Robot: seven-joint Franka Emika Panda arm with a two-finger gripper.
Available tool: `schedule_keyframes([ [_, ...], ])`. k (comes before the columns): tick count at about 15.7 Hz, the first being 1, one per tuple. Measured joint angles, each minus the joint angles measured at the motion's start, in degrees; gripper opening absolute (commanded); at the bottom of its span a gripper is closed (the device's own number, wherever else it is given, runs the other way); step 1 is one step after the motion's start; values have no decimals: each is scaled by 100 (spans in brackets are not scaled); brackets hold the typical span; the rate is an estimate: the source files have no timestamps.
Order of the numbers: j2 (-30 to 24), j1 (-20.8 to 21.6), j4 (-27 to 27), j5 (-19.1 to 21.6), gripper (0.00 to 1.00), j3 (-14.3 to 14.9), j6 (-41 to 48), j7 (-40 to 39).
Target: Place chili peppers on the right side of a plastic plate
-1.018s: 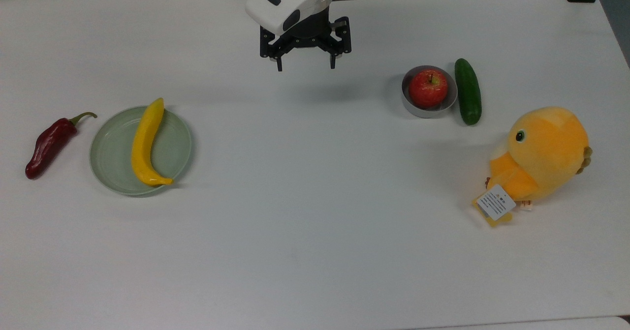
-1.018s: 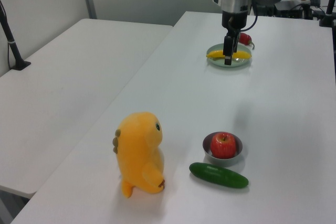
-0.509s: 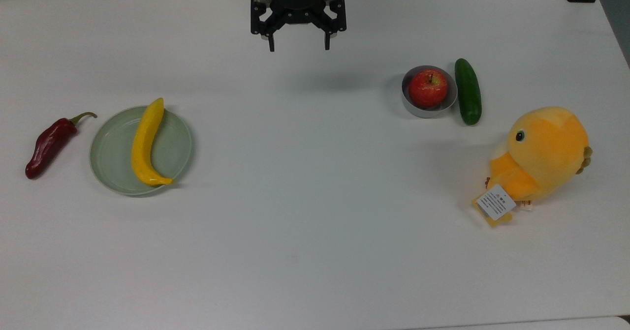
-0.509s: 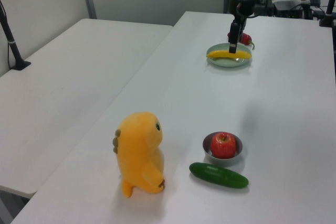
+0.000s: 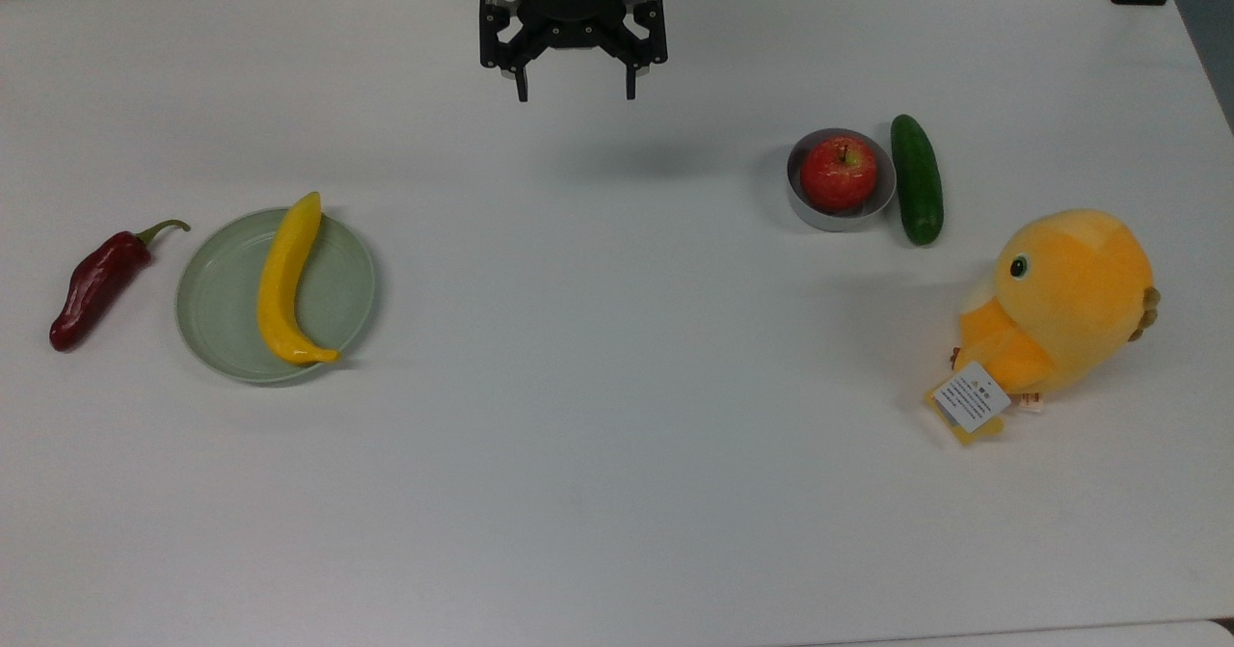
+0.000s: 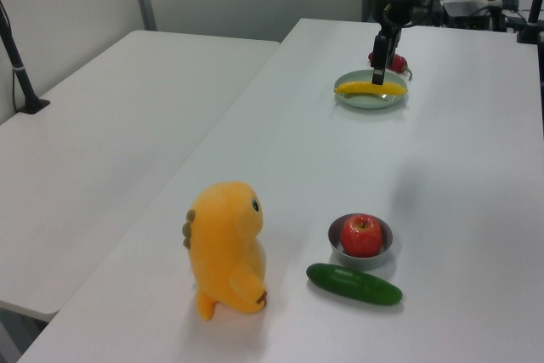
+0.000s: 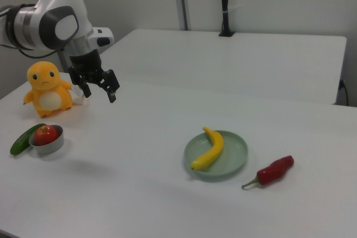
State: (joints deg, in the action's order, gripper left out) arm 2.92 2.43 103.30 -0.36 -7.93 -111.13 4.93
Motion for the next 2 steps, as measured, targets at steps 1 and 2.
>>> schedule_keyframes([
  [1,1,-9,13,0,100,-4,0,0],
  [2,3,-19,23,0,100,-4,0,0],
])
